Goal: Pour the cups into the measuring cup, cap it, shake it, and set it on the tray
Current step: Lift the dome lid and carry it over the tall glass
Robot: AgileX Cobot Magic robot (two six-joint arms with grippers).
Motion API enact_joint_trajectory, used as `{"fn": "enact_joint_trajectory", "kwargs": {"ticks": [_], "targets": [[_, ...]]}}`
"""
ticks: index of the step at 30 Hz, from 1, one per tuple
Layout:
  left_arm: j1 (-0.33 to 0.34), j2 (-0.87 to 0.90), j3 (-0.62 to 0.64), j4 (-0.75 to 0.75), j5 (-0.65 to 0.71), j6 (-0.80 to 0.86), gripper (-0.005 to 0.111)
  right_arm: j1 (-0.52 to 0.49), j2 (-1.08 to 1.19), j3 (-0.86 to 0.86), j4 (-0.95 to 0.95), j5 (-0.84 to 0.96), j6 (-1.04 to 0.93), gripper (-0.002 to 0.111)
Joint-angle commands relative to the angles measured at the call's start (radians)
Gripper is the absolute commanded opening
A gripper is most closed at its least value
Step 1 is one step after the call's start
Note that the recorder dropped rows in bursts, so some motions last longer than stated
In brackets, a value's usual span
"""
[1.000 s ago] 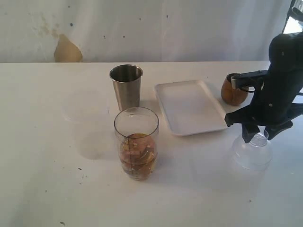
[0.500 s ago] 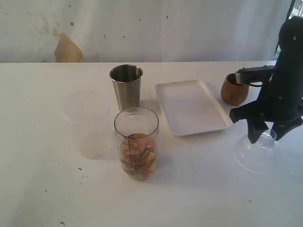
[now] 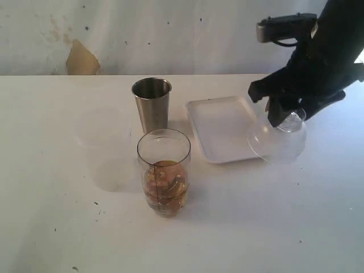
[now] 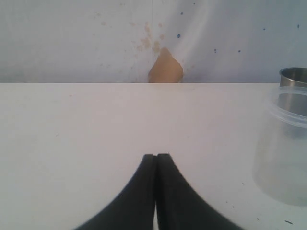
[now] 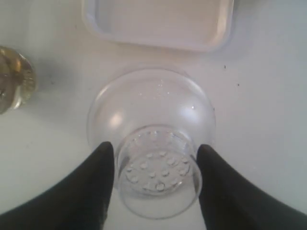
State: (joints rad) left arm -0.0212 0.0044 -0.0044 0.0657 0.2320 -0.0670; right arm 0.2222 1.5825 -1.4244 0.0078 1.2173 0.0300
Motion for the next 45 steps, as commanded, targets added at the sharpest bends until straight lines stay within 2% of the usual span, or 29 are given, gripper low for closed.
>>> {"fn": "enact_joint_trajectory", "kwargs": {"ticks": [1, 8, 14, 19, 25, 30, 36, 39, 45], "targets": [[-0.001, -0.004, 0.004, -0.005, 0.001, -0.004, 0.0, 0.064, -0.015, -0.068, 0.036, 0.004, 0.045, 0.0], [-0.001, -0.004, 0.004, -0.005, 0.001, -0.004, 0.0, 0.168, -0.015, -0.17, 0.08, 0.004, 0.09, 0.0], [-0.001, -0.004, 0.004, -0.005, 0.001, -0.004, 0.0, 0.315, 0.036, -0.275, 0.082, 0.004, 0.131, 0.0], [-0.001, -0.004, 0.004, -0.005, 0.001, -0.004, 0.0, 0.394, 0.097, -0.35, 0.013, 0.004, 0.158, 0.0], [-0.001, -0.004, 0.004, -0.005, 0.001, -0.004, 0.0, 0.406, 0.086, -0.342, -0.048, 0.004, 0.177, 0.0], [-0.001, -0.004, 0.004, -0.005, 0.001, -0.004, 0.0, 0.406, -0.031, -0.275, -0.129, 0.004, 0.206, 0.0], [-0.001, -0.004, 0.004, -0.005, 0.001, -0.004, 0.0, 0.406, -0.124, -0.154, -0.044, 0.004, 0.175, 0.0], [-0.001, -0.004, 0.004, -0.005, 0.001, -0.004, 0.0, 0.406, -0.115, -0.146, 0.019, 0.004, 0.127, 0.0], [-0.001, -0.004, 0.004, -0.005, 0.001, -0.004, 0.0, 0.406, 0.01, -0.173, -0.008, 0.004, 0.131, 0.0]]}}
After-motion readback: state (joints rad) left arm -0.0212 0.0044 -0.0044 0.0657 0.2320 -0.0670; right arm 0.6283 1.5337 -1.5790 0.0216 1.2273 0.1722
